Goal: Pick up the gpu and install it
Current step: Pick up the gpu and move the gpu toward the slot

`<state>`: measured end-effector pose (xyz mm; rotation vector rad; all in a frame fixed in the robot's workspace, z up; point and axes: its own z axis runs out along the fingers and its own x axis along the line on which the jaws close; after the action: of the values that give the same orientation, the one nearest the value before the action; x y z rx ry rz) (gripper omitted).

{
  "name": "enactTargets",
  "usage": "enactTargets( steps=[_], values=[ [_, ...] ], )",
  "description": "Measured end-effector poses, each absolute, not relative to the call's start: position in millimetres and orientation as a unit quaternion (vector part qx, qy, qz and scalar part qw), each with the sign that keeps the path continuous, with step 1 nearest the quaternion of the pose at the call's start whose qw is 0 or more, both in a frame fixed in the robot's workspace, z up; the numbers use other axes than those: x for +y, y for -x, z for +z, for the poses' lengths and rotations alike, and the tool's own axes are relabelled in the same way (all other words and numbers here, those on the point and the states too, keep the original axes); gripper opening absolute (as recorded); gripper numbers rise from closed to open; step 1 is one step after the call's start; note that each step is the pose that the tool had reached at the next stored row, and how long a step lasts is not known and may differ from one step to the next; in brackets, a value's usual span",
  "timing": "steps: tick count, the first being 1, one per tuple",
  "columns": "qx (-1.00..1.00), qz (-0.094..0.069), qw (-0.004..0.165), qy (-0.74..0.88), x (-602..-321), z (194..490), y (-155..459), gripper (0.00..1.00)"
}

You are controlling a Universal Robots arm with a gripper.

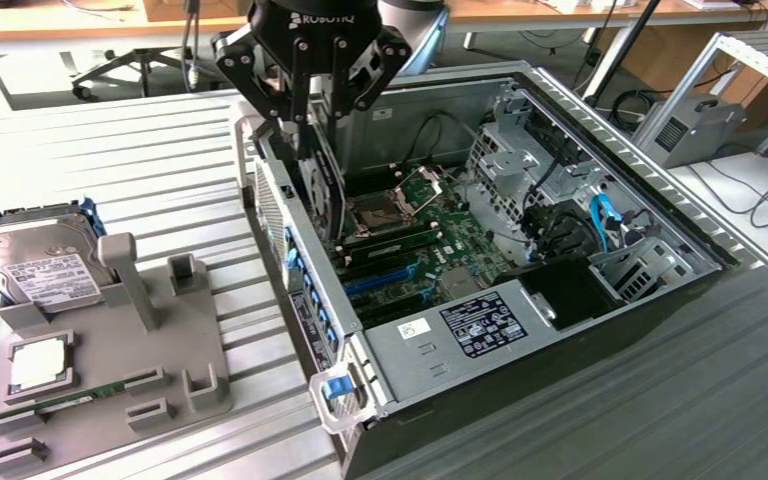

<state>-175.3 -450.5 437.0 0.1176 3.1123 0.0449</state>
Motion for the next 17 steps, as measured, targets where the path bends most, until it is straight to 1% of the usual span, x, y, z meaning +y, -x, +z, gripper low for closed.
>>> enactTargets(
  steps=[17],
  values=[
    [0.999,0.014,0.013,-0.038,-450.5,436.5,168.6,0.26]
  ],
)
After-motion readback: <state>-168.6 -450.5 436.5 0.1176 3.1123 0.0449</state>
